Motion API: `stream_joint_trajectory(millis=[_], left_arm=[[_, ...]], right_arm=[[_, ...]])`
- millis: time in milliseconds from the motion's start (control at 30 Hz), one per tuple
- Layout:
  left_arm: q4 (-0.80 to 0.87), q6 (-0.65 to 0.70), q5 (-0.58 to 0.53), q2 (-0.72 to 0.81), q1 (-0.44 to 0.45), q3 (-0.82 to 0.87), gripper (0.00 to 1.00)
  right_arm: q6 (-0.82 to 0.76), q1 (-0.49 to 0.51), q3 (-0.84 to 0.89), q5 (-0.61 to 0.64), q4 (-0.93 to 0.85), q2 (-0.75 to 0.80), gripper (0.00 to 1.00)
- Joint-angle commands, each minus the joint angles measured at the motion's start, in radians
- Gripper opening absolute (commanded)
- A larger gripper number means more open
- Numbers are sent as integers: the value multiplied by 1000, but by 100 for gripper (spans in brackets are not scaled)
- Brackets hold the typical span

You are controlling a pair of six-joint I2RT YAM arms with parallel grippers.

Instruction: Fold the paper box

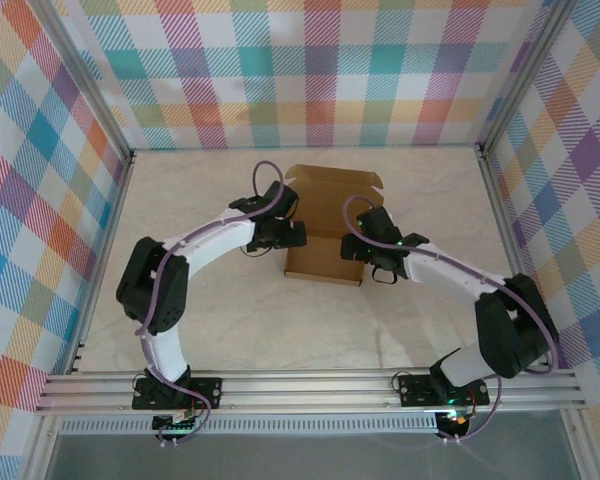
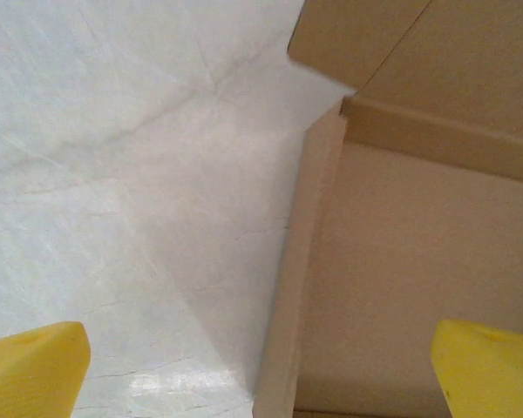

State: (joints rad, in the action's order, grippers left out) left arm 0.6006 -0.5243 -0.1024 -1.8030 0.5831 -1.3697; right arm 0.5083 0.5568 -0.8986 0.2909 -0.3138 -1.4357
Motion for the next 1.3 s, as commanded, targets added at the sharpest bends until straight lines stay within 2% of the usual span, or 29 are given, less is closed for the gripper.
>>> stream_joint_trajectory(millis=[0,100,167,267,467,733,767,867,1000,1067,1267], left_arm=[[-85,62,57,97,-43,-1,100],[-71,120,128,95,-102,-42,97],[-62,185,152,87,-123,-82,89],[0,353,198,42,-134,-197,82],[202,626,225,-146,-152,-500,71],[478,908,339,-376,-187,-865,61],[480,923,350,-389,-192,-879,60],[495,958,368,-427,-208,-925,45],[537,967,406,-469,-227,-996,43],[544,973,429,-476,-228,-1006,36],[538,971,493,-485,-229,-1011,39]], right_arm=[[-120,0,-6,10,12,90,92],[-171,-35,-42,-44,-36,137,92],[-195,-65,-86,-81,-94,150,92],[-256,-103,-169,-120,-180,156,92],[-357,-201,-273,-276,-244,152,92],[-375,-227,-277,-321,-258,149,91],[-373,-227,-272,-324,-258,149,91],[-359,-227,-255,-337,-249,149,91],[-349,-227,-237,-339,-244,157,91],[-348,-227,-232,-336,-242,159,91],[-346,-228,-226,-336,-242,158,91]])
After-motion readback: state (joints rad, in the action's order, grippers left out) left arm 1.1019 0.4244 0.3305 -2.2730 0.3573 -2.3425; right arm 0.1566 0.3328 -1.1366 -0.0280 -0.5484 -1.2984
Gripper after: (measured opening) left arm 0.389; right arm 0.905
